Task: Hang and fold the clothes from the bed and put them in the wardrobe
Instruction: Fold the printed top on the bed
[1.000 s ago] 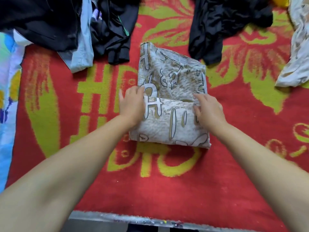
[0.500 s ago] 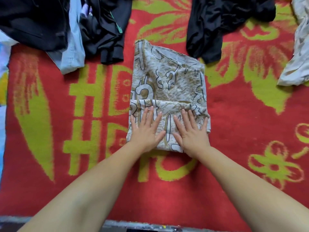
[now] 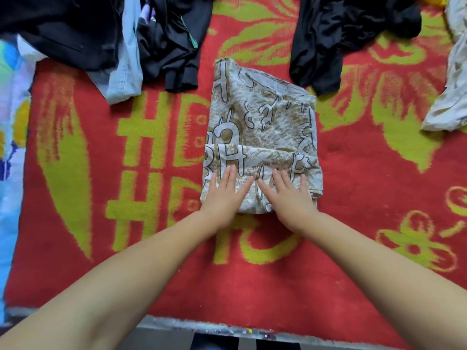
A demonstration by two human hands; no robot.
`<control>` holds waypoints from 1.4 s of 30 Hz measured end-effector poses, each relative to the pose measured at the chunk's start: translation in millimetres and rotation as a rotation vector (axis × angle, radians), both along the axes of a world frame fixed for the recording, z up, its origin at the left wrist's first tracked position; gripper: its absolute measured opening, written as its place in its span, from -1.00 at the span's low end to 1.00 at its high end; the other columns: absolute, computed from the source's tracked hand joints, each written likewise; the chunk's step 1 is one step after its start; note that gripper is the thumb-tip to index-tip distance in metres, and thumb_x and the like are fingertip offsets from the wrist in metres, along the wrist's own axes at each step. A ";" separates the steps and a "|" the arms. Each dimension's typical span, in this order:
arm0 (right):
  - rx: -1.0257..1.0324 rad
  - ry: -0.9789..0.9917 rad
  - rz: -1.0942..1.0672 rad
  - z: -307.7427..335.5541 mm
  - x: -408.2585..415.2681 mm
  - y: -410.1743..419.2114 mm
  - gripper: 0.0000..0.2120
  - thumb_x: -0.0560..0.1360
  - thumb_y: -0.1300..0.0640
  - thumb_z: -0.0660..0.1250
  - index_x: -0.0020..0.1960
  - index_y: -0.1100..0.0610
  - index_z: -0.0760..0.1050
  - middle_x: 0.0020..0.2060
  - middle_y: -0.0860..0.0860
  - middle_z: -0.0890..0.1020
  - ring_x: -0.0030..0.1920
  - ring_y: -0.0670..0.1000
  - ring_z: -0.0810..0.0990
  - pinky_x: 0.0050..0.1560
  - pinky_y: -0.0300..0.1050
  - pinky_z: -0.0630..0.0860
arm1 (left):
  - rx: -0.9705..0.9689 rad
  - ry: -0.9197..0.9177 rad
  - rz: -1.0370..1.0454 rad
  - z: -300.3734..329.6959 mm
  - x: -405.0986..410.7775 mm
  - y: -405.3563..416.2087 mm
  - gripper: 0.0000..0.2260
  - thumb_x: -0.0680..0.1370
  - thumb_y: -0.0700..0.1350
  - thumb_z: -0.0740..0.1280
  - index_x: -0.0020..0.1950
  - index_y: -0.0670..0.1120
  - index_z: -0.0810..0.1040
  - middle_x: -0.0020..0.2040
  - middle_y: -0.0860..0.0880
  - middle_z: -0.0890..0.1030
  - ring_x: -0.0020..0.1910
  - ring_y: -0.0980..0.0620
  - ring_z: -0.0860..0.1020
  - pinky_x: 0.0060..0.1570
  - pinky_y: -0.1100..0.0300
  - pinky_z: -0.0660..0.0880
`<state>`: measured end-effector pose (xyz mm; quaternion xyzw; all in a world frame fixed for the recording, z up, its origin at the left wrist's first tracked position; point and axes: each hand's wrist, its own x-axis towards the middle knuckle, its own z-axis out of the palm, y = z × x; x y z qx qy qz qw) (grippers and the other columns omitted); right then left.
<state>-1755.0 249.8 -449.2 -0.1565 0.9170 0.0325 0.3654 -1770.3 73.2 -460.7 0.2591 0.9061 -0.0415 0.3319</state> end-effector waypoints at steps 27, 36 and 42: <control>-0.109 0.245 -0.238 -30.4 -11.0 17.5 -0.43 0.63 -0.18 -0.12 0.54 -0.10 -0.28 0.55 -0.01 -0.22 0.53 0.04 -0.32 0.40 0.30 -0.36 | 0.148 0.220 0.289 -29.6 -28.1 8.4 -0.45 0.62 0.22 -0.13 0.52 0.13 -0.31 0.56 -0.02 -0.28 0.52 0.03 -0.31 0.38 -0.21 -0.38; -0.087 0.258 -0.186 -46.3 -15.8 29.6 -0.39 0.56 -0.28 -0.23 0.47 -0.08 -0.41 0.53 0.00 -0.29 0.51 0.00 -0.38 0.33 0.31 -0.47 | 0.135 0.211 0.233 -38.8 -31.7 2.4 -0.41 0.58 0.29 -0.22 0.47 0.12 -0.44 0.52 -0.07 -0.40 0.45 0.01 -0.46 0.30 -0.26 -0.47; -0.017 0.164 0.072 -26.9 27.1 31.7 0.00 0.44 -0.43 0.08 0.46 0.04 -0.51 0.42 0.32 -0.42 0.40 0.28 -0.51 0.32 0.38 -0.44 | 0.081 0.060 0.057 -24.3 16.5 -17.0 -0.09 0.40 0.50 -0.17 0.44 -0.05 -0.52 0.31 -0.29 -0.62 0.33 -0.22 -0.60 0.37 -0.11 -0.47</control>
